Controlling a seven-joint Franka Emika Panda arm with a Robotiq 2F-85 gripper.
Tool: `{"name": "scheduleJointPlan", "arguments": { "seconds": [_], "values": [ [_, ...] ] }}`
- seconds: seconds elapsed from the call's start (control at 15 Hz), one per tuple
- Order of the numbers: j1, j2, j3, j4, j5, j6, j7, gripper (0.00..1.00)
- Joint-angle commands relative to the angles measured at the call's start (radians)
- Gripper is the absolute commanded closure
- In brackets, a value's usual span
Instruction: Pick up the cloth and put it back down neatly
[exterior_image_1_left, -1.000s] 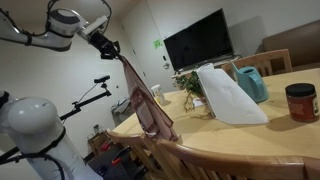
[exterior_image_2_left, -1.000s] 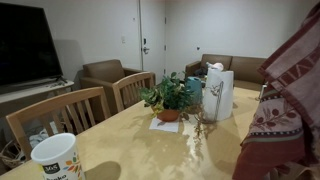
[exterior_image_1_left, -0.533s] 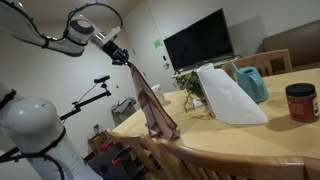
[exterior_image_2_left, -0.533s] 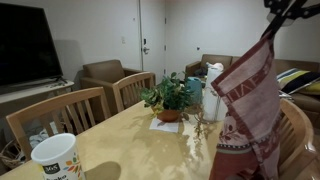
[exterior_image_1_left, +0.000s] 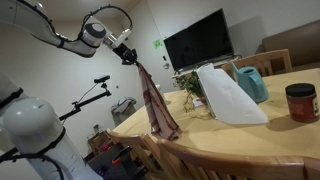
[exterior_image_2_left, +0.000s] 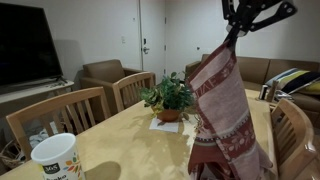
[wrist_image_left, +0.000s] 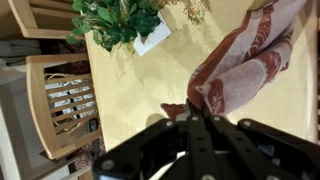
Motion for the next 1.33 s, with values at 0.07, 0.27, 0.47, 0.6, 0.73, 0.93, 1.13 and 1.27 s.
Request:
{"name": "scheduleJointPlan", "arguments": {
  "seconds": [0.07,0.27,0.47,0.6,0.73,0.93,1.13,1.27],
  "values": [
    [-0.021,0.070,0.010,0.065,0.071,0.050,-0.071,0.99],
    [-0.039,0.057,0.033,0.045,0.059,0.033,-0.045,0.97],
    [-0.031,0.060,0.025,0.043,0.088,0.011,-0.082,0.99],
    [-0.016,0.081,0.009,0.041,0.156,0.005,-0.159,0.99],
    [-0.003,0.121,0.000,0.052,0.268,0.000,-0.287,0.99],
    [-0.028,0.192,0.020,0.090,0.312,-0.039,-0.382,0.99],
    [-0.052,0.255,0.037,0.124,0.289,-0.065,-0.425,0.99],
    [-0.071,0.286,0.045,0.147,0.251,-0.073,-0.415,0.99]
  ]
}}
